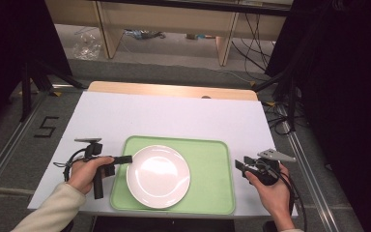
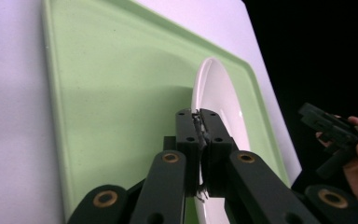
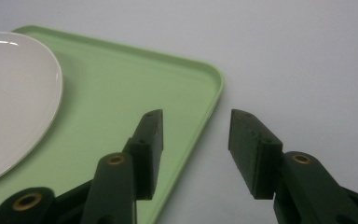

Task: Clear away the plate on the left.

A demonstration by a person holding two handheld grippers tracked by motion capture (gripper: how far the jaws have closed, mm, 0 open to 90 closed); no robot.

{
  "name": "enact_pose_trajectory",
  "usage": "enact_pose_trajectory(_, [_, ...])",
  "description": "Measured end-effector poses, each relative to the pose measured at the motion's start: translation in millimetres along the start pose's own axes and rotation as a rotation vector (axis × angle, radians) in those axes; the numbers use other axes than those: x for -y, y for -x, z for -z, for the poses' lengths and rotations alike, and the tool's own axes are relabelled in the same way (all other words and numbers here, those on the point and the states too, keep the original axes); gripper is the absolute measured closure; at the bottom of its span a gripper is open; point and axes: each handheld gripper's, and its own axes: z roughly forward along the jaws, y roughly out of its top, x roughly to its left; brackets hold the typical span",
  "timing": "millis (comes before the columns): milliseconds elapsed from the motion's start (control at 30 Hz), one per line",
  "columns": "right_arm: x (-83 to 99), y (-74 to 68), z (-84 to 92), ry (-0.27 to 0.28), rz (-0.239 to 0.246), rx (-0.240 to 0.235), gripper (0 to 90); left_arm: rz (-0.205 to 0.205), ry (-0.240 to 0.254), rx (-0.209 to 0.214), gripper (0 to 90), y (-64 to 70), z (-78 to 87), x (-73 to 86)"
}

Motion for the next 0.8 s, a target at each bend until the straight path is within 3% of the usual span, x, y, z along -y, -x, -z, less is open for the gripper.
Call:
enact_pose_trajectory(633, [-0.2,0.5,0.3,0.010,0.002,-0.001,55.6,-0.081,-0.064,-0.096,86.0,-2.9,-8.2,1.7])
enact_pose_trajectory(667, [-0.9,0.5,2.4,-0.010,0.002,-0.001,55.6,-0.102,-0.072,-0.103,85.9,-2.1,-8.4,1.5])
enact_pose_trajectory(700, [-0.4,0.5,0.4,0.012,0.001,0.001,55.6,-0.129,-0.080,-0.117,85.7,-1.1,-9.2,1.0])
enact_pose_trajectory(733, [-0.4,0.8,-1.2,0.020,0.002,-0.009,55.4,-0.129,-0.080,-0.117,85.5,-1.1,-9.2,1.0])
enact_pose_trajectory(800, [-0.3,-0.4,-1.9,0.007,0.008,-0.006,55.1,-0.204,-0.091,-0.154,85.8,1.0,-9.8,0.5])
